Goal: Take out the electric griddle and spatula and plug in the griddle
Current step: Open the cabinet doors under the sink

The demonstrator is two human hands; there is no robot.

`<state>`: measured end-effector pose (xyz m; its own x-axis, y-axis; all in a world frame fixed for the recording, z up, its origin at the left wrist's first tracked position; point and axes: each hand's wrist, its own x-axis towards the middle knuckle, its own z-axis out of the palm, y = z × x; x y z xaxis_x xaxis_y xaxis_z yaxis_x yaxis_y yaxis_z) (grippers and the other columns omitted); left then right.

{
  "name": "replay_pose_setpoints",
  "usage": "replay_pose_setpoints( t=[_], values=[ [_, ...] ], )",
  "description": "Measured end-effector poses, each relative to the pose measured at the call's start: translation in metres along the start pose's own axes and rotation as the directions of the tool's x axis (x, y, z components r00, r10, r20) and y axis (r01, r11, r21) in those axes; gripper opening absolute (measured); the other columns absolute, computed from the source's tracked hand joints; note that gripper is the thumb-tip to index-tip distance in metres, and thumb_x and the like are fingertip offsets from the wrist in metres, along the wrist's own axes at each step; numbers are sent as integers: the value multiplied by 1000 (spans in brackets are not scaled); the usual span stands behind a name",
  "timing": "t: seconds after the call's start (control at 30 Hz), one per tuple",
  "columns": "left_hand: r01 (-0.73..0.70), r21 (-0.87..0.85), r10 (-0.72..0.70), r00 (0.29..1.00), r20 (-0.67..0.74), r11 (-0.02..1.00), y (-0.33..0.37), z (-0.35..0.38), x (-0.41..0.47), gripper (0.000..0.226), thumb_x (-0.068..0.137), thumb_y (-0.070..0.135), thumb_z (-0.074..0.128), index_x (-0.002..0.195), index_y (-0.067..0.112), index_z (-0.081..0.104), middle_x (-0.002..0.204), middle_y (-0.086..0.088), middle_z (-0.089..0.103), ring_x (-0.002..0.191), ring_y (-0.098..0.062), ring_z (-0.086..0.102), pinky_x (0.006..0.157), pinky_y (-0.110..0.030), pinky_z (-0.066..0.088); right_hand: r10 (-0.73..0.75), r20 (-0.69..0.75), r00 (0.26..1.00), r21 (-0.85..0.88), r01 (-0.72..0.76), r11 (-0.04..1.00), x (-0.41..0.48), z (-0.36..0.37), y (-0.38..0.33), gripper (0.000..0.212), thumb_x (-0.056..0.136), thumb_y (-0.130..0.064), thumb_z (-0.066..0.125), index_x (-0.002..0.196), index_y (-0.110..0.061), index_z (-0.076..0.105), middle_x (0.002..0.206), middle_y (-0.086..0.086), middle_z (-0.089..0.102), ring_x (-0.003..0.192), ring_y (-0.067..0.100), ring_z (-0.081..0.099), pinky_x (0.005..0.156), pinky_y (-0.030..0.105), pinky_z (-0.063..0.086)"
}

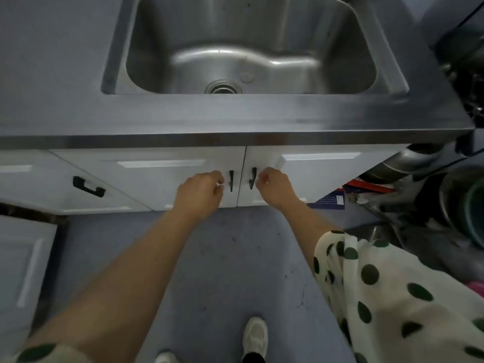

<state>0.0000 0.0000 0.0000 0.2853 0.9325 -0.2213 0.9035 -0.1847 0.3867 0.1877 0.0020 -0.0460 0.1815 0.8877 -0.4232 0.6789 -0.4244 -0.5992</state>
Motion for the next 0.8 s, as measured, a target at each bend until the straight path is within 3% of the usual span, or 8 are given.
replay_pose_setpoints(
  t=[0.1, 0.2, 0.3, 0.43, 0.6, 0.8],
  values=[
    [17, -15, -18, 1000, -17, 1000, -5, 15, 14, 26, 96, 27, 47, 117, 18, 61, 108, -7, 70, 96, -30, 64, 81, -37, 53, 27, 7, 1000, 67, -27, 997, 20, 14, 4, 33, 94, -20, 51, 121, -2, 58, 120, 15, 61, 109, 32, 57, 80, 24, 37],
    [20, -9, -20, 1000, -8, 1000, -5, 26, 22, 26, 96, 26, 47, 117, 17, 61, 107, -8, 70, 95, -30, 64, 80, -37, 53, 72, 67, 995, 114, -79, 990, 35, 28, 5, 22, 90, -17, 51, 105, -4, 62, 100, 14, 61, 88, 27, 55, 73, 24, 34],
    [9, -6, -10, 1000, -23, 1000, -6, 32, 28, 25, 96, 26, 46, 115, 17, 61, 108, -8, 69, 96, -31, 63, 81, -38, 53, 103, 114, 988, 226, -127, 966, 43, 35, 8, 8, 88, -14, 52, 96, -13, 51, 93, 7, 51, 85, 20, 47, 75, 26, 34],
    [-1, -9, 0, 1000, -11, 1000, -4, 34, 27, 26, 96, 25, 46, 115, 16, 61, 107, -10, 69, 95, -32, 63, 80, -39, 52, 126, 185, 975, 384, -190, 904, 34, 32, 17, 19, 87, -7, 54, 104, -12, 53, 93, 5, 52, 88, 21, 47, 75, 28, 40],
    [-43, -25, 44, 999, 24, 999, 3, 39, 16, 26, 97, 23, 46, 116, 15, 62, 106, -9, 69, 94, -29, 63, 76, -34, 50, 103, 195, 975, 392, -174, 903, -6, 32, 43, 28, 88, -5, 58, 115, 1, 60, 102, 8, 57, 93, 22, 53, 82, 31, 46],
    [-120, -7, 120, 989, 91, 993, 21, 51, -7, 25, 96, 20, 47, 113, 12, 63, 104, -12, 69, 92, -33, 64, 76, -38, 53, 117, 213, 970, 381, -193, 904, -68, 31, 79, 18, 85, -8, 64, 101, -12, 57, 106, 4, 55, 96, 20, 51, 79, 25, 42]
  ],
)
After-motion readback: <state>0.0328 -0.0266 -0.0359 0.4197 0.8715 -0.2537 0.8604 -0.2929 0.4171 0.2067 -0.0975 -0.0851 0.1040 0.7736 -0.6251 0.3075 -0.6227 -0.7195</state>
